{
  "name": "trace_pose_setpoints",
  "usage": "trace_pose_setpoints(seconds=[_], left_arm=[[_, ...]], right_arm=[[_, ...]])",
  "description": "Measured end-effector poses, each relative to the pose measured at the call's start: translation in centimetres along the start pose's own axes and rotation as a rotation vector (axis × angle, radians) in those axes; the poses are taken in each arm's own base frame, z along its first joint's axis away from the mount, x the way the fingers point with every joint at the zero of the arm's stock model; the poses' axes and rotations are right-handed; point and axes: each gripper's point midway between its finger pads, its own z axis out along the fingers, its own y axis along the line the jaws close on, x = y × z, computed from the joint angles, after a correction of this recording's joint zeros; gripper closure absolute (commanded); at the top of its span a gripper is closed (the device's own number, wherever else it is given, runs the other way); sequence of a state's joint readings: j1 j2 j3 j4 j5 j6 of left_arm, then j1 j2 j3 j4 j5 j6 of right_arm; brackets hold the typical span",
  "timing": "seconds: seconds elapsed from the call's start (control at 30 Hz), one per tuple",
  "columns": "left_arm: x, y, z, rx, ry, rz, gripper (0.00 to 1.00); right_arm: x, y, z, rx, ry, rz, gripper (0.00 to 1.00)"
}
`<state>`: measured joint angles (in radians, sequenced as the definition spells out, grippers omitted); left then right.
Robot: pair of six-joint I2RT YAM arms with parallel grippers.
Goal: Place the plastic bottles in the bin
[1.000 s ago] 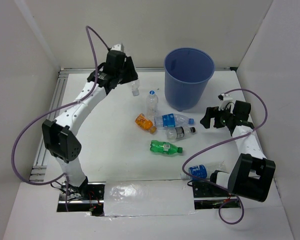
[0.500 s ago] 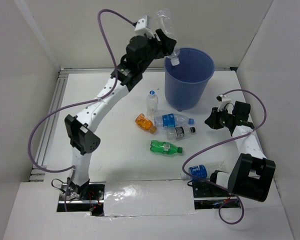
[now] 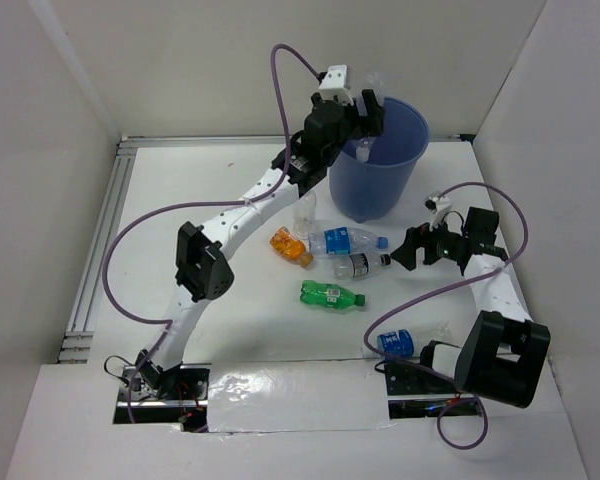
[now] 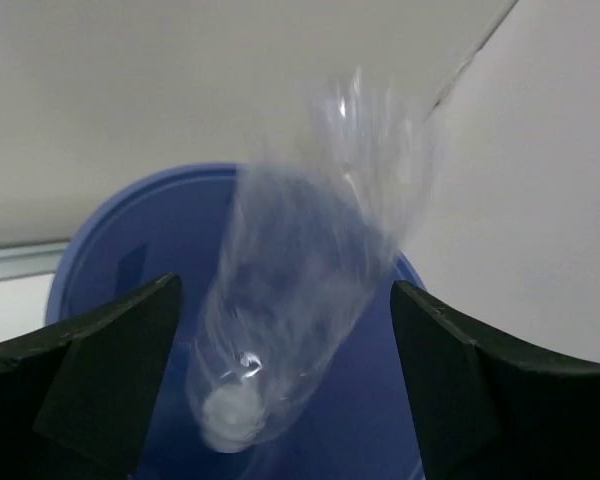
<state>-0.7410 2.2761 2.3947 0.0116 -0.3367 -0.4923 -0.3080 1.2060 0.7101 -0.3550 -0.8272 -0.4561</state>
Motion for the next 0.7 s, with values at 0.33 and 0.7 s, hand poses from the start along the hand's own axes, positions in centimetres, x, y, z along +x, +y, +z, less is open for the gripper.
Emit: trace_pose_setpoints(seconds=[0.33, 0.7], left_arm=[[-3.9, -0.8, -0.8, 0.033, -0.071, 0.025, 0.0], [-4.5, 4.8, -16.3, -0.081, 0.129, 0.096, 0.03]], right_arm=[[1.7, 3.7, -0.3, -0.24, 0.002, -0.4, 0.0], [3.3, 8.7, 4.0, -0.548, 0.084, -0.898, 0.0]])
